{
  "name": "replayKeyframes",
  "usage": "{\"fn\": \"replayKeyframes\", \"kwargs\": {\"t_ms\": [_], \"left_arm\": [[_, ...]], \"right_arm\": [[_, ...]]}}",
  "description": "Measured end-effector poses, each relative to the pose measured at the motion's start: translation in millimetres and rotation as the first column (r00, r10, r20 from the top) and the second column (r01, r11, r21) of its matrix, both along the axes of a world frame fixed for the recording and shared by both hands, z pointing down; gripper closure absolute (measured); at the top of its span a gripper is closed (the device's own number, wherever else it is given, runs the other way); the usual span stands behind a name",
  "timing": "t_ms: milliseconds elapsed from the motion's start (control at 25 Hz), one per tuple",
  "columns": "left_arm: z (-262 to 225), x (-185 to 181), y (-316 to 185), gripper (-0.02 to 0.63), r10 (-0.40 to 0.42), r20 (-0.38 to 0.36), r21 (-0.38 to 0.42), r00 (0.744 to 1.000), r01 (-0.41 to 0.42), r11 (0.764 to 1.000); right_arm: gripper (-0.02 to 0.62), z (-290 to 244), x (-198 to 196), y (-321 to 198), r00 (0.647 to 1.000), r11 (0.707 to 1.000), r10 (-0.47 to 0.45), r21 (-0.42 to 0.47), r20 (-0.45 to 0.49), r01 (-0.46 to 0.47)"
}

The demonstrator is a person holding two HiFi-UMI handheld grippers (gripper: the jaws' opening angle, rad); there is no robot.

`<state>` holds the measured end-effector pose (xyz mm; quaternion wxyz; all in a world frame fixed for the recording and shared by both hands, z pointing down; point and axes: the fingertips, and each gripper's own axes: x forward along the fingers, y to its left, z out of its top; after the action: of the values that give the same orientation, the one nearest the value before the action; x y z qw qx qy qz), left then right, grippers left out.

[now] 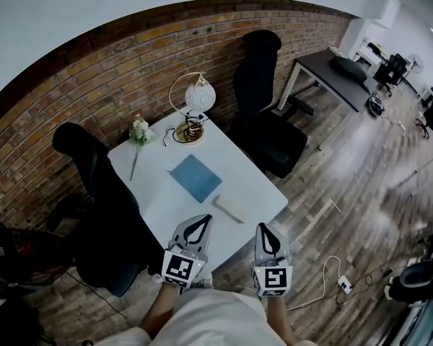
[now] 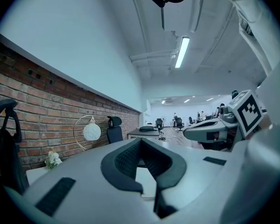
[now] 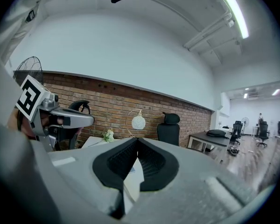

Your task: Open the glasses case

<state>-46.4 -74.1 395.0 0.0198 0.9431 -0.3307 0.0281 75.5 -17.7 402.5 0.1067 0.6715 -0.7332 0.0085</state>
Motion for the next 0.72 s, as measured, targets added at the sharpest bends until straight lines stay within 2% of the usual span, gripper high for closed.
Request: {"fn": "replayKeyframes", "kwargs": {"t_ms": [320, 560, 720], "left_arm": [[14.7, 7.8, -12.5, 0.603, 0.024, 0.014, -0.009, 1.0, -0.024, 1.0], [36.9, 16.1, -16.2, 0.603, 0.014, 0.041, -0.066, 0.999, -0.011, 0.998], [45.8, 22.2, -22.6, 0.603, 0.012, 0.061, -0.051, 0.998, -0.009, 0.999]], "right_arm": [[0.589, 11.5, 6.6, -11.6, 1.0, 0.999, 0.023, -0.031, 0.002, -0.023], [0.589, 26.8, 14.2, -17.5, 1.0, 0.998, 0.014, -0.061, 0.005, -0.013], [0.589, 36.3, 14.6, -26.8, 1.0, 0.996, -0.011, -0.084, 0.027, 0.013]]}}
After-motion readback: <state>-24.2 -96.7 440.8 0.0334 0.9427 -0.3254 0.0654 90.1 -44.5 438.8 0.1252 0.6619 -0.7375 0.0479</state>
